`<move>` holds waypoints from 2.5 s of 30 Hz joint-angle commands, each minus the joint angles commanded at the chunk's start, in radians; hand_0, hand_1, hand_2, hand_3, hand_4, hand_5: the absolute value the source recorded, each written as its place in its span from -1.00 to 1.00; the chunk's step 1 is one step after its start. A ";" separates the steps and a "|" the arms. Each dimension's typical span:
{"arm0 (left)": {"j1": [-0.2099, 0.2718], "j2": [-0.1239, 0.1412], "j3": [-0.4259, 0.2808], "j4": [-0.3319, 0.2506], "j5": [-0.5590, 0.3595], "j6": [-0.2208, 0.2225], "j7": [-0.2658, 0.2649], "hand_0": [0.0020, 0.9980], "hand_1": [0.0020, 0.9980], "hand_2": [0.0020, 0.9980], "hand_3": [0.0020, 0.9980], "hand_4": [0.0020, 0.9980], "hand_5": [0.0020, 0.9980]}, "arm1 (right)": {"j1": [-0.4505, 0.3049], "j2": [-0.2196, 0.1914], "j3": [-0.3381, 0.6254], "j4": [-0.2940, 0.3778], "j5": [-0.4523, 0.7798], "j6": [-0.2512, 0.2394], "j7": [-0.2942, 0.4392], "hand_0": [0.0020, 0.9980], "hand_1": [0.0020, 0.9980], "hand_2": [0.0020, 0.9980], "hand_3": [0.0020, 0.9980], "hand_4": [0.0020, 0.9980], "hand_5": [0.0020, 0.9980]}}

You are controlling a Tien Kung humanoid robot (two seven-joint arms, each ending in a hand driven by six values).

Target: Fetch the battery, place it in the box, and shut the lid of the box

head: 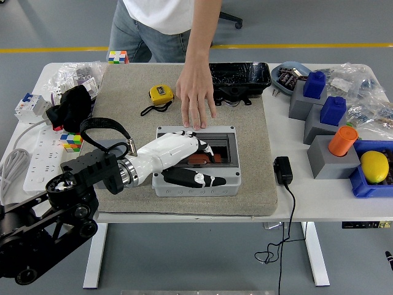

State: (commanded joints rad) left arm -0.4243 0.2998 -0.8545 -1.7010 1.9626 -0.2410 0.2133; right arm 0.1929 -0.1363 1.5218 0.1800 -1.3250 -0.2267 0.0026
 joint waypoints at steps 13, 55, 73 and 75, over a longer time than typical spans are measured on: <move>0.061 -0.107 -0.328 0.122 -0.328 0.181 -0.324 0.73 0.78 0.69 0.62 1.00 1.00 | -0.002 0.010 0.013 0.000 -0.004 0.001 0.002 0.75 0.76 0.67 0.76 1.00 1.00; 0.225 -0.117 -0.822 0.347 -0.298 0.138 -0.154 0.77 0.80 0.71 0.72 1.00 1.00 | -0.011 0.031 0.059 0.000 -0.049 0.000 -0.006 0.75 0.76 0.67 0.76 1.00 1.00; 0.256 -0.135 -0.831 0.336 -0.317 0.178 -0.200 0.65 0.66 0.59 0.58 1.00 1.00 | 0.005 0.051 0.102 0.000 -0.130 0.004 -0.030 0.76 0.76 0.67 0.75 1.00 1.00; 0.256 -0.128 -0.827 0.344 -0.346 0.185 -0.218 0.65 0.66 0.59 0.58 1.00 1.00 | 0.000 0.053 0.068 0.000 -0.087 0.004 -0.011 0.76 0.76 0.67 0.75 1.00 1.00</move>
State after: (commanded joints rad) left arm -0.1682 0.1715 -1.6813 -1.3575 1.6166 -0.0561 -0.0048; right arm 0.1934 -0.0831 1.5897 0.1800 -1.4123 -0.2232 -0.0086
